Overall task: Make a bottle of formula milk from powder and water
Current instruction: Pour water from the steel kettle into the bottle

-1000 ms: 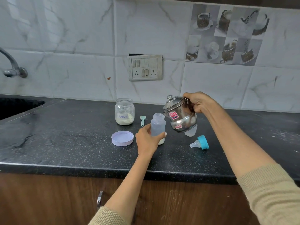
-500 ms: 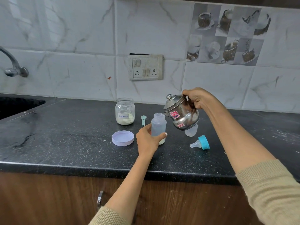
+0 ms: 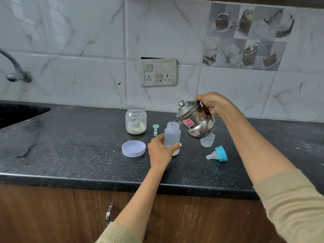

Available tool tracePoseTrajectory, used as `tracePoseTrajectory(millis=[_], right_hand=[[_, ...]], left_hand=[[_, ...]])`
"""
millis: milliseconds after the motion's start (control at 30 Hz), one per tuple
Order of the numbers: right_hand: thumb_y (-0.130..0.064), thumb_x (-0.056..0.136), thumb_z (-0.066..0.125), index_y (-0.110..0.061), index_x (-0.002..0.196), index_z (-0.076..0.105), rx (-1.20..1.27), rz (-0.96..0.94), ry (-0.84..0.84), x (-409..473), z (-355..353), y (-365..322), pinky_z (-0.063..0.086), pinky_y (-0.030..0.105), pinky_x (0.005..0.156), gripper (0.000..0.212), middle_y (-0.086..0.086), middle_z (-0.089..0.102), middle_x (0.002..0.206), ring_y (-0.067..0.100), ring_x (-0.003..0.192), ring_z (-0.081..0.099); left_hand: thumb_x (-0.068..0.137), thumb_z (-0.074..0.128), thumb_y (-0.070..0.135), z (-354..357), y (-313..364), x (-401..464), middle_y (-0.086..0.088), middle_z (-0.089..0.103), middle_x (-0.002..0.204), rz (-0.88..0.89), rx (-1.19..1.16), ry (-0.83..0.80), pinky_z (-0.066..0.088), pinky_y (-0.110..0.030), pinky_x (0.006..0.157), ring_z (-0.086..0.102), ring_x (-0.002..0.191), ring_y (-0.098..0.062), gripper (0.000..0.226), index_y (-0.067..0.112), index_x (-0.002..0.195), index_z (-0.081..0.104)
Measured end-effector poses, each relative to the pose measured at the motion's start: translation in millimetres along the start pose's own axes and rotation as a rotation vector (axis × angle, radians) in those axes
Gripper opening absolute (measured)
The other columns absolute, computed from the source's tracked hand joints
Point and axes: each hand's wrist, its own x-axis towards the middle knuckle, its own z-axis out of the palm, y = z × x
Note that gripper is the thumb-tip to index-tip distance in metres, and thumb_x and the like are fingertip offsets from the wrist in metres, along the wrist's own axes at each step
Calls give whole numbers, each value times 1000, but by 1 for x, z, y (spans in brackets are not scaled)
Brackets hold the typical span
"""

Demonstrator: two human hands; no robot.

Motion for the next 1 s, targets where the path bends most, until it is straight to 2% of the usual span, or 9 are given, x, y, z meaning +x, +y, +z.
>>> tracePoseTrajectory(millis=[133,267,367,433,500,633,700,800,1000], right_hand=[[-18,92,55,-8,83,54,4,-1,1,-2,-1,-1,45,29,52,13,8,49,77,20,65,48],[-19,92,55,-7,94,55,-9,-4,-4,-3,-1,-2,43,29,48,12,9,49,80,20,64,48],[-20,93,55,-5,106,58,5,2,-12,-1,-2,-2,48,32,56,20,12,53,91,22,75,52],[-21,92,56,-6,100,59,1,3,-11,0,-1,-2,47,34,62,18,13,54,96,24,82,52],[-20,92,56,-7,93,57,5,2,-13,-1,-1,-3,46,33,61,13,14,53,96,24,83,50],[-19,92,55,-7,95,56,-11,-1,-12,-2,-2,-3,43,31,55,12,10,49,83,19,69,46],[-17,91,55,-7,89,56,-16,11,-20,-2,-2,-3,42,31,55,10,8,47,78,19,66,45],[-16,90,54,-10,77,51,-15,20,-31,-1,-2,-3,41,30,53,15,9,48,79,20,66,45],[-16,90,55,-10,76,51,-21,15,-35,0,-1,-4,42,31,55,16,10,48,81,21,70,46]], left_hand=[[64,85,25,0,-1,0,-5,70,111,-2,-4,-2,47,-23,81,63,98,-14,55,9,113,66],[64,85,26,0,-1,0,-5,70,111,-3,-3,-3,48,-24,83,64,100,-16,55,10,113,66],[64,85,26,0,0,0,-5,69,112,-2,-3,-3,47,-23,82,63,101,-16,55,9,113,66],[64,85,25,0,0,0,-5,69,112,-3,-6,-3,46,-23,82,63,101,-16,55,9,113,66],[64,85,25,0,-1,0,-5,70,111,-2,-8,-2,46,-23,81,64,100,-16,53,9,112,66],[63,85,25,0,-1,1,-5,70,111,-1,-7,0,48,-24,82,64,100,-16,54,9,112,67],[63,85,25,1,-1,1,-5,70,112,-11,-10,-1,47,-24,83,64,101,-16,56,9,113,67],[63,85,25,1,-2,2,-4,70,112,-18,-14,-2,47,-23,81,64,100,-16,56,9,113,66],[63,85,26,1,-3,2,-4,70,111,-12,-4,0,48,-24,82,64,101,-16,56,9,113,67]])
